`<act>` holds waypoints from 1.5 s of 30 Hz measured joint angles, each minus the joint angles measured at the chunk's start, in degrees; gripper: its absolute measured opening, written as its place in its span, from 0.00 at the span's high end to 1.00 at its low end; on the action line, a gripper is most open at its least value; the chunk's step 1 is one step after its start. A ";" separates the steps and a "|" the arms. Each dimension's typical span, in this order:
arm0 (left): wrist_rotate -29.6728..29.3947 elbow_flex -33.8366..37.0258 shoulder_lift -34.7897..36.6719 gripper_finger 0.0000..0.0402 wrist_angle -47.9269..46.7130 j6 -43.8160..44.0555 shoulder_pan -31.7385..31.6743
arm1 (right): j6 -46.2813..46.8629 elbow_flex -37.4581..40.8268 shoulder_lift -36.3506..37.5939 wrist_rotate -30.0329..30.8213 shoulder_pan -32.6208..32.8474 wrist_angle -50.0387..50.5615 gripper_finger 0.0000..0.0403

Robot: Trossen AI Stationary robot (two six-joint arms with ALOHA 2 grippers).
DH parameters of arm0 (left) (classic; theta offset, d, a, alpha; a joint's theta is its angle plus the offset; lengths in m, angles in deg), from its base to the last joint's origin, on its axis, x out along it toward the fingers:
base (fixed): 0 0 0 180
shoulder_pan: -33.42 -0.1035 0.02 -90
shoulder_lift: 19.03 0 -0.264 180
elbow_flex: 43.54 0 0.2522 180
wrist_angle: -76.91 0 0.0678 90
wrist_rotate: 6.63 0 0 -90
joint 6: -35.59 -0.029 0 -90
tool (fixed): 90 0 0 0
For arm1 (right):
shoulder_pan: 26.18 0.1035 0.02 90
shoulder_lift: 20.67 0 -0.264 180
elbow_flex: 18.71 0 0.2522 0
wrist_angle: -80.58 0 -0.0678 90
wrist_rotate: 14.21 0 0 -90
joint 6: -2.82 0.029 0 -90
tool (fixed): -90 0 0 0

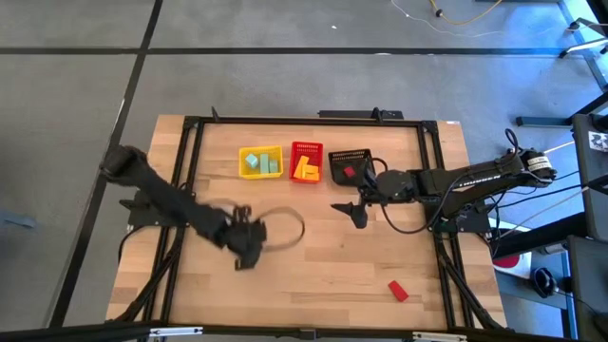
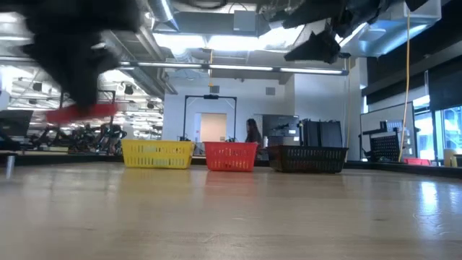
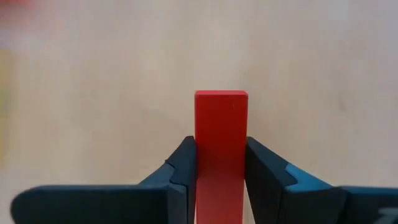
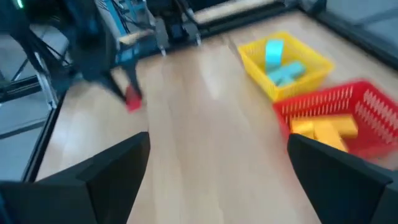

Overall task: Sort & place blocks by color
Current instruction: Put the left red block into the black basket

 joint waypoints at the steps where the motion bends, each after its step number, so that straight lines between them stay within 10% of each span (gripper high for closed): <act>1: -1.69 0.00 2.20 0.79 -0.12 -2.23 -1.92 | 1.23 0.00 0.00 -0.38 0.00 0.81 0.05; 9: -6.07 1.59 17.45 0.79 15.85 -20.27 -19.29 | 6.33 0.00 0.00 -3.90 0.00 2.42 0.05; 20: 7.72 15.65 18.78 0.79 58.76 -23.72 -31.71 | 8.76 0.00 0.00 -1.70 -0.02 -1.67 0.05; 45: 23.61 14.78 15.88 0.79 75.03 -15.97 -36.54 | 8.07 -0.04 -8.07 2.73 -1.09 -25.87 0.05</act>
